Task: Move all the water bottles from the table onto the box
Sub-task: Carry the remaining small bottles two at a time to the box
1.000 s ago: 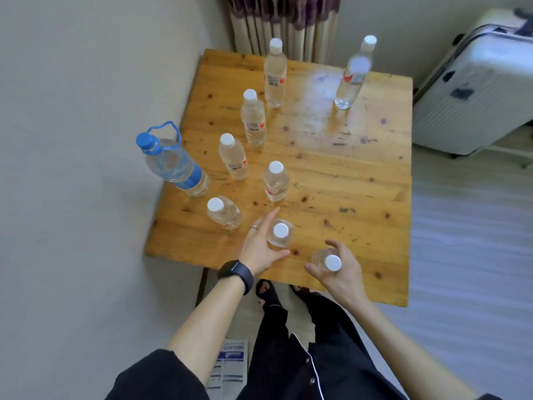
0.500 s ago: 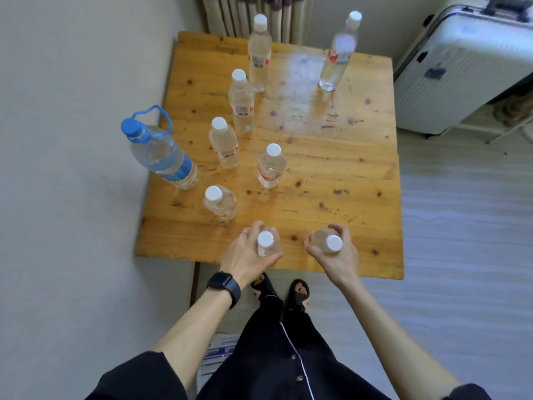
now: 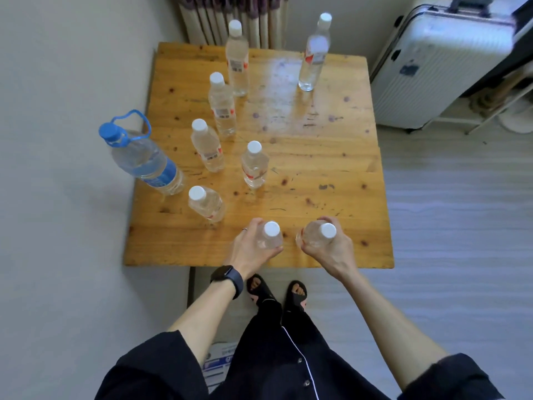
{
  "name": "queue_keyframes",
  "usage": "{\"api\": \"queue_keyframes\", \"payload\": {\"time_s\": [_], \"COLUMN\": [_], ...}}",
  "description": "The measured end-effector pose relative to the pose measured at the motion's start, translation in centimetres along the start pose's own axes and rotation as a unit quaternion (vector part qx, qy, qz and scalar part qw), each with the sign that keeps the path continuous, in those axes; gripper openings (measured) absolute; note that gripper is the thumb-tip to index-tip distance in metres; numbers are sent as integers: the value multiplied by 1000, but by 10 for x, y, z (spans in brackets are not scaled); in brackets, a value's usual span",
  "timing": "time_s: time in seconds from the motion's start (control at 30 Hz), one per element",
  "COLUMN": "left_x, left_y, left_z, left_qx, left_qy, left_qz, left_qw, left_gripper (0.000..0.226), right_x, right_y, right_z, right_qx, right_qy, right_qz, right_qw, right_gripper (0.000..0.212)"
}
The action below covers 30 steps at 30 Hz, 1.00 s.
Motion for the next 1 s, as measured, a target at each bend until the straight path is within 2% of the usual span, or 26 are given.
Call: {"api": "queue_keyframes", "payload": {"time_s": [0.13,0.3,0.43,0.53,0.67,0.8,0.9,1.0], "left_x": [-5,-11,-21,-30,-43,-61,-75,-88], "left_y": [-18,-18,11,45,93,142,176,209], "left_z": [-29,-113,-203,-270,-363,-458,-523,-586], "left_qx": [-52,-67,-3,68,89,86,94,94], "left_qy": [26,121,213,278,325,363,389,413], "left_qz": [-10,43,86,99,109,112,119,145], "left_qw": [998,989,973,953,935,921,909,894], "left_gripper": [62,67,67,76,74,66,58,54], "right_x": [-17,-46,-63,-78,-96,-110,-122,-135], "right_y": [-36,-110,-182,-246,-341,-432,-494,-546], "right_z": [-13,-23,-32,-28,-43,-62,-80,-89], "right_qx": [84,179,186,173,213,317,408,455], "right_qy": [19,16,17,-21,-43,-81,-109,-126], "right_qz": [-28,-58,-101,-136,-170,-205,-262,-327], "right_qw": [996,982,977,975,961,922,868,819], "right_gripper": [65,55,75,73,67,67,73,62]}}
Point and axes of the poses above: each hand's wrist, its own x-axis towards the middle knuckle, its own y-axis out of the palm, z = x × y, the point moved 8 cm from there along x, towards the middle knuckle, and after that the axes turned 15 degrees about x, right-handed, at the moved point
